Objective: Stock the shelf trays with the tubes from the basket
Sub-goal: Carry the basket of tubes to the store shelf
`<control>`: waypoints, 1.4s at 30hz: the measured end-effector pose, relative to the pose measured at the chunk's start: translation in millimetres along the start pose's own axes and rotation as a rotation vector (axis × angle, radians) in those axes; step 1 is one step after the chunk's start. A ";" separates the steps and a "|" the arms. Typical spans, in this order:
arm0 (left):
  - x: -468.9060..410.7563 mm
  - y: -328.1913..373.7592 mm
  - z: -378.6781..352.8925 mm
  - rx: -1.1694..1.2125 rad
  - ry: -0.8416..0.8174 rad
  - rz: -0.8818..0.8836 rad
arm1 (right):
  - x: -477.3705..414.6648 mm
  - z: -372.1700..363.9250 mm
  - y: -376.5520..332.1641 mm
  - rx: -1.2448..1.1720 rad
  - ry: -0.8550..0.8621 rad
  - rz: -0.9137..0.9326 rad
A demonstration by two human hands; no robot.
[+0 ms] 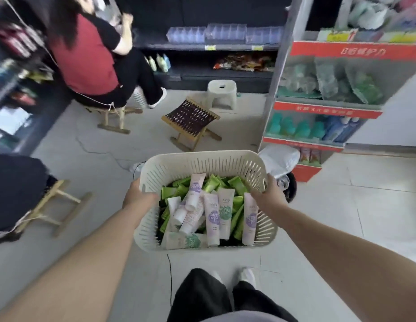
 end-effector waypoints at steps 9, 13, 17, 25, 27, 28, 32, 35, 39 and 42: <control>-130.8 19.3 37.3 0.140 0.038 0.069 | -115.5 -68.9 -93.1 0.067 -0.062 0.031; -201.8 51.9 49.4 0.112 -0.022 0.043 | -167.9 -95.4 -124.9 0.033 -0.035 -0.033; -267.7 102.9 69.6 0.055 -0.036 0.008 | -224.3 -106.8 -163.5 0.002 0.013 -0.051; -400.8 220.5 84.3 0.028 -0.038 -0.085 | -351.9 -113.7 -234.6 -0.028 0.069 -0.088; -434.2 251.2 83.6 0.030 -0.043 -0.087 | -387.2 -113.0 -254.5 -0.019 0.069 -0.108; -449.4 267.2 84.2 0.024 -0.049 -0.088 | -401.9 -112.2 -264.5 -0.024 0.068 -0.127; -507.8 329.3 86.1 0.040 -0.064 -0.112 | -461.5 -102.7 -310.1 -0.057 0.107 -0.146; -545.7 367.0 89.8 0.039 -0.076 -0.146 | -498.7 -99.6 -343.4 -0.061 0.137 -0.133; -602.7 418.3 90.8 0.049 -0.146 -0.182 | -541.0 -99.9 -373.0 -0.114 0.236 -0.138; -642.5 458.6 89.8 0.008 -0.191 -0.202 | -566.2 -100.6 -383.0 -0.178 0.317 -0.157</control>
Point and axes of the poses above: each hand's wrist, its own x-axis away from the middle knuckle, its own z-axis out of the back of the hand, y = z × x, the point moved 8 cm from there along -x, towards the middle knuckle, and after that the axes turned 8 degrees about -x, right-handed, at the moved point
